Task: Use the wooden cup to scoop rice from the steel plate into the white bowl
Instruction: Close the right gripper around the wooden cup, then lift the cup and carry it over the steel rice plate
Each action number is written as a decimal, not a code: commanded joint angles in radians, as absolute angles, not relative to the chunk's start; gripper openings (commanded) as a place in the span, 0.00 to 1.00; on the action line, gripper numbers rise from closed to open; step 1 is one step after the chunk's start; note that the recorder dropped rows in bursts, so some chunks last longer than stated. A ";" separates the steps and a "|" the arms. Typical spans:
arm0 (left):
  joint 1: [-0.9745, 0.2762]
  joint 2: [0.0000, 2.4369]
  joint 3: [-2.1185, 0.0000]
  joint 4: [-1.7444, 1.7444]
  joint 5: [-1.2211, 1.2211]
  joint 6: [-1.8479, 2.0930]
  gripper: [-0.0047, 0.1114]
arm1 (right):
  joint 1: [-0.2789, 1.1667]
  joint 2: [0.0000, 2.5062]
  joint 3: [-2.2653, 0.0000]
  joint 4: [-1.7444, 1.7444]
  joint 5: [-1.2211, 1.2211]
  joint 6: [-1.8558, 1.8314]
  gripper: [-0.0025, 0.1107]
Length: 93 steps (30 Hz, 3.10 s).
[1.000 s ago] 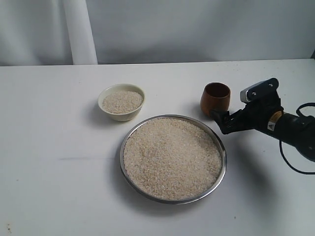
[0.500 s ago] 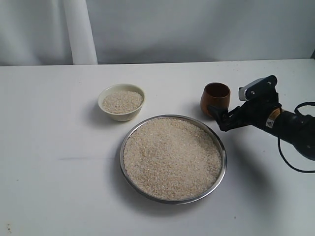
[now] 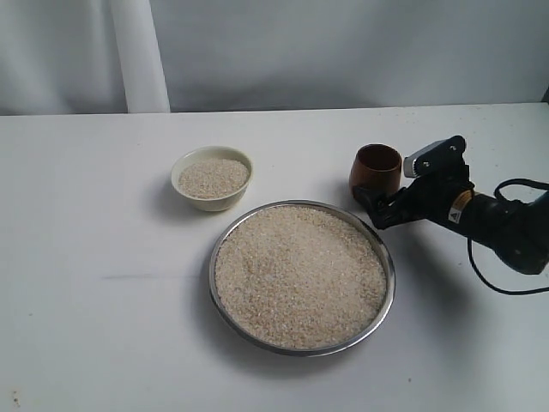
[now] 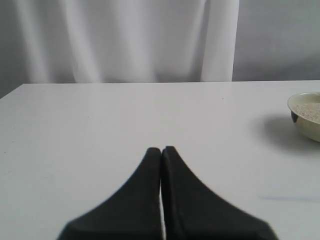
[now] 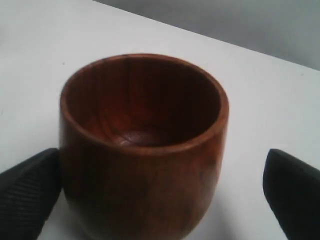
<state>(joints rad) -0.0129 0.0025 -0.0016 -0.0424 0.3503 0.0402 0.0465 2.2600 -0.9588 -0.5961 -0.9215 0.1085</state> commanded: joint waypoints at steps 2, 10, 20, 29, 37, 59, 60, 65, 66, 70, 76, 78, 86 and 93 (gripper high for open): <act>-0.016 0.000 0.000 -0.042 0.345 0.036 0.04 | 0.048 2.260 -0.968 -0.602 -0.958 0.113 0.95; -0.016 0.000 0.000 -0.042 0.345 0.036 0.04 | 0.050 2.300 -1.037 -0.655 -0.931 0.172 0.95; -0.016 0.000 0.000 -0.042 0.345 0.036 0.04 | 0.050 2.323 -1.061 -0.665 -0.897 0.179 0.95; -0.016 0.000 0.000 -0.042 0.345 0.036 0.04 | 0.050 2.334 -1.061 -0.662 -0.903 0.165 0.95; -0.016 0.000 0.000 -0.042 0.345 0.036 0.04 | 0.050 2.334 -1.061 -0.655 -0.909 0.158 0.93; -0.016 0.000 0.000 -0.042 0.345 0.036 0.04 | 0.106 2.377 -1.083 -0.617 -0.953 0.125 0.85; -0.016 0.000 0.000 -0.042 0.345 0.036 0.04 | 0.110 2.377 -1.083 -0.607 -0.953 0.118 0.83; -0.016 0.000 0.000 -0.042 0.345 0.036 0.04 | 0.118 2.377 -1.083 -0.576 -0.952 0.109 0.67; -0.016 0.000 0.000 -0.042 0.345 0.036 0.04 | 0.118 2.377 -1.083 -0.574 -0.952 0.109 0.64; -0.016 0.000 0.000 -0.042 0.345 0.036 0.04 | 0.118 2.377 -1.083 -0.570 -0.952 0.109 0.59; -0.016 0.000 0.000 -0.042 0.345 0.036 0.04 | 0.118 2.377 -1.083 -0.558 -0.952 0.104 0.59; -0.016 0.000 0.000 -0.042 0.345 0.036 0.04 | 0.118 2.377 -1.083 -0.542 -0.952 0.104 0.59; -0.016 0.000 0.000 -0.042 0.345 0.036 0.04 | 0.118 2.377 -1.083 -0.535 -0.952 0.104 0.35; -0.016 0.000 0.000 -0.042 0.345 0.036 0.04 | 0.118 2.313 -1.083 -0.569 -0.853 0.104 0.02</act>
<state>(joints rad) -0.0129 0.0025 -0.0016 -0.0424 0.3503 0.0402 0.1163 2.3636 -1.0804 -0.5462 -0.8999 0.1112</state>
